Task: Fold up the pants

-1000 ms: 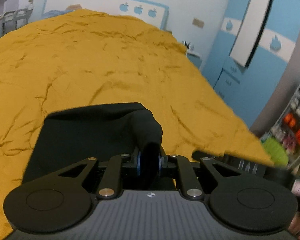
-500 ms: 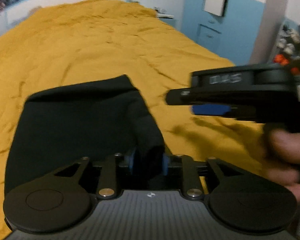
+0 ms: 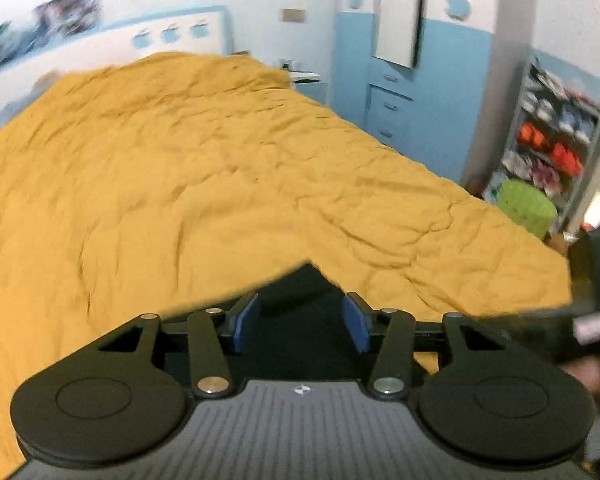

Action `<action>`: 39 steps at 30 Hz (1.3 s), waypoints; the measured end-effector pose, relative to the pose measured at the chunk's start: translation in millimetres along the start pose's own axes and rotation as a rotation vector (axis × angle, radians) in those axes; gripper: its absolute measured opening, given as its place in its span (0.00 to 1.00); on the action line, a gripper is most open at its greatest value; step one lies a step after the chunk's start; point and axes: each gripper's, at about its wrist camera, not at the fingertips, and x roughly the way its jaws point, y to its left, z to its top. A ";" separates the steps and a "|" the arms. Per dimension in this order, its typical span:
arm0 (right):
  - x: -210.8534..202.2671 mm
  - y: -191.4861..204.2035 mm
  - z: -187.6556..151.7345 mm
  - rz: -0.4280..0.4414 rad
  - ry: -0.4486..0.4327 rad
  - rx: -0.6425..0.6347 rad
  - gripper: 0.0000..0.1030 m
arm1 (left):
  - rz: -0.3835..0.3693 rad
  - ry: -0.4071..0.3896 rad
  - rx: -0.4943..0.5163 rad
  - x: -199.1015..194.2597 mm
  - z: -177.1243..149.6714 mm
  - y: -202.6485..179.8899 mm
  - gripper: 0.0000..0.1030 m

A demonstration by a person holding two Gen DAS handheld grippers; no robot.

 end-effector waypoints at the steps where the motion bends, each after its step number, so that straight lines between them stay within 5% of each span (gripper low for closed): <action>1: 0.1 2.7 -2.3 0.005 0.004 -0.008 0.46 | -0.009 0.012 0.035 11.0 6.0 -0.9 0.55; 5: 0.5 10.6 -7.9 0.023 0.018 -0.035 0.46 | -0.021 0.044 0.200 57.0 16.7 -10.0 0.55; 13: 6.7 11.7 -11.6 0.032 0.050 -0.071 0.45 | -0.147 0.198 0.250 125.1 15.5 -3.9 0.54; 14: 7.6 10.9 -11.5 0.031 0.052 -0.074 0.44 | -0.151 0.210 0.241 129.6 15.5 -1.4 0.47; 17: 9.4 9.9 -12.0 0.028 0.051 -0.082 0.33 | -0.177 0.271 0.190 139.5 18.3 4.7 0.00; 19: 9.9 8.0 -11.8 0.031 0.041 -0.083 0.11 | -0.183 0.286 0.206 140.8 18.1 3.2 0.00; 21: 8.7 8.4 -12.6 0.049 0.039 -0.084 0.05 | -0.186 0.281 0.206 140.4 20.0 3.9 0.00; 26: -7.7 20.1 -10.9 0.116 0.038 -0.141 0.03 | -0.232 0.173 -0.004 131.8 35.6 30.4 0.00; 29: -15.8 19.9 -10.3 0.111 0.036 -0.151 0.02 | -0.206 0.193 -0.008 136.8 35.0 33.1 0.00; 32: -9.0 10.7 -11.9 0.069 0.052 -0.140 0.03 | -0.292 0.203 -0.035 133.1 31.9 37.6 0.01; 34: -6.4 9.4 -13.2 0.065 0.060 -0.136 0.03 | -0.296 0.199 -0.012 129.9 31.7 36.4 0.17; 36: -5.2 10.4 -12.5 0.062 0.063 -0.139 0.09 | -0.312 0.217 0.010 132.1 32.3 34.0 0.44; 39: -7.2 9.0 -12.0 0.060 0.048 -0.130 0.23 | -0.325 0.243 0.073 138.1 32.8 21.8 0.46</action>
